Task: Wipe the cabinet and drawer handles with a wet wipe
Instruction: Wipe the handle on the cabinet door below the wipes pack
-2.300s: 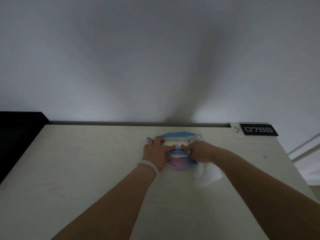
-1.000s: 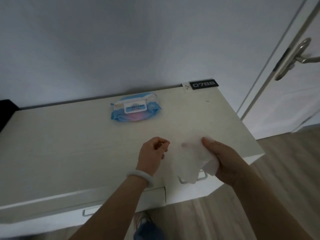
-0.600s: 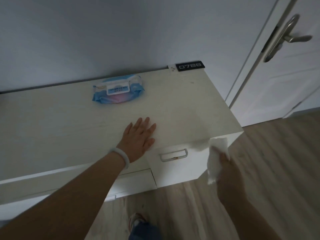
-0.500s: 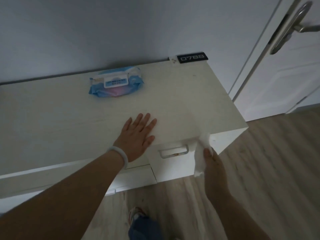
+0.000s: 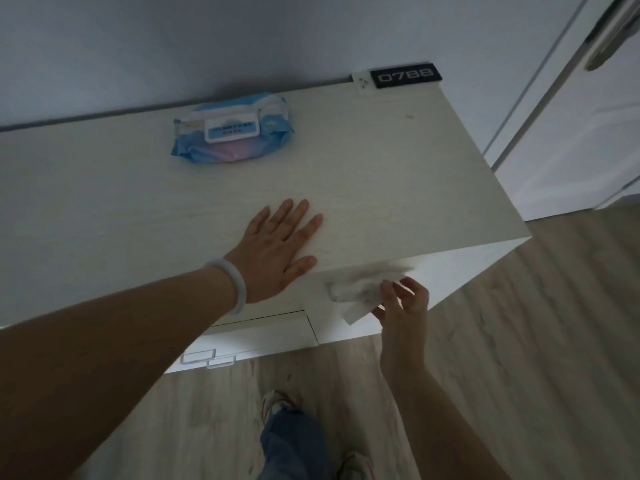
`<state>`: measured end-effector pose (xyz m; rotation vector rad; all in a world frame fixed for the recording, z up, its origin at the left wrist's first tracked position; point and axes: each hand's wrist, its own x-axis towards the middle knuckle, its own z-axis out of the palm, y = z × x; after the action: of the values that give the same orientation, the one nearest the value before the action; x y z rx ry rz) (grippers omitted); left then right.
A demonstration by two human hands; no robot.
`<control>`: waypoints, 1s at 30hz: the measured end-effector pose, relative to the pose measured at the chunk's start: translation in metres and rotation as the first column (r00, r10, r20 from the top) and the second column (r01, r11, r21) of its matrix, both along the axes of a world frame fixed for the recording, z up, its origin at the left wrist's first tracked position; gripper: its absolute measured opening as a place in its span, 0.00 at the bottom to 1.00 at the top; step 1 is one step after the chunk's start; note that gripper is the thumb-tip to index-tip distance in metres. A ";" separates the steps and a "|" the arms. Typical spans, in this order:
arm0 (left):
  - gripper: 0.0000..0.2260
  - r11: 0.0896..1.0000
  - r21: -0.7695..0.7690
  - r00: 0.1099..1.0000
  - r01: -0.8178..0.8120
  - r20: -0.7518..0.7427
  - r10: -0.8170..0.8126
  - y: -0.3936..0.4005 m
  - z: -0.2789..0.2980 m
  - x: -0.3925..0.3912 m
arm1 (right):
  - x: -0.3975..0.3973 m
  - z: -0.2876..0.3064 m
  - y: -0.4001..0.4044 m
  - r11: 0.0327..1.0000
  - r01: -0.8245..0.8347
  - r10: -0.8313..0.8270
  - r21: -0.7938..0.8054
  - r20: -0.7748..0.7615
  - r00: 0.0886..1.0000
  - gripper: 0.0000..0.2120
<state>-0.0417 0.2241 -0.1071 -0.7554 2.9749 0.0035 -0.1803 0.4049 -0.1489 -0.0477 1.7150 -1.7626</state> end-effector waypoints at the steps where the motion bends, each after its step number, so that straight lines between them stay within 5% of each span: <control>1: 0.32 1.000 -0.014 1.000 0.005 -0.005 -0.005 -0.001 -0.001 0.001 | -0.001 -0.004 -0.004 1.000 -0.009 0.009 0.027 0.013 1.000 0.09; 7: 0.31 0.999 -0.035 1.000 -0.017 -0.023 0.017 0.001 -0.001 0.001 | -0.001 -0.016 -0.012 0.994 -0.001 -0.003 0.112 0.044 0.999 0.04; 22: 0.30 0.998 -0.053 0.998 -0.036 -0.051 0.033 0.002 0.001 0.001 | 0.011 -0.015 -0.020 0.980 0.015 -0.037 0.200 0.109 0.993 0.15; 26: 0.30 0.998 -0.053 0.998 -0.035 -0.059 0.032 0.003 0.002 0.001 | -0.003 0.002 -0.014 0.998 -0.053 0.043 0.027 0.288 0.957 0.03; 30: 0.30 0.999 -0.040 0.998 -0.033 -0.059 0.031 0.002 0.000 0.001 | -0.009 0.009 -0.011 0.994 -0.018 0.061 -0.104 0.425 0.903 0.12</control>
<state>-0.0406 0.2260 -0.1066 -0.8217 3.0258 -0.0337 -0.1894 0.3936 -0.1397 0.2445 1.3005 -1.6749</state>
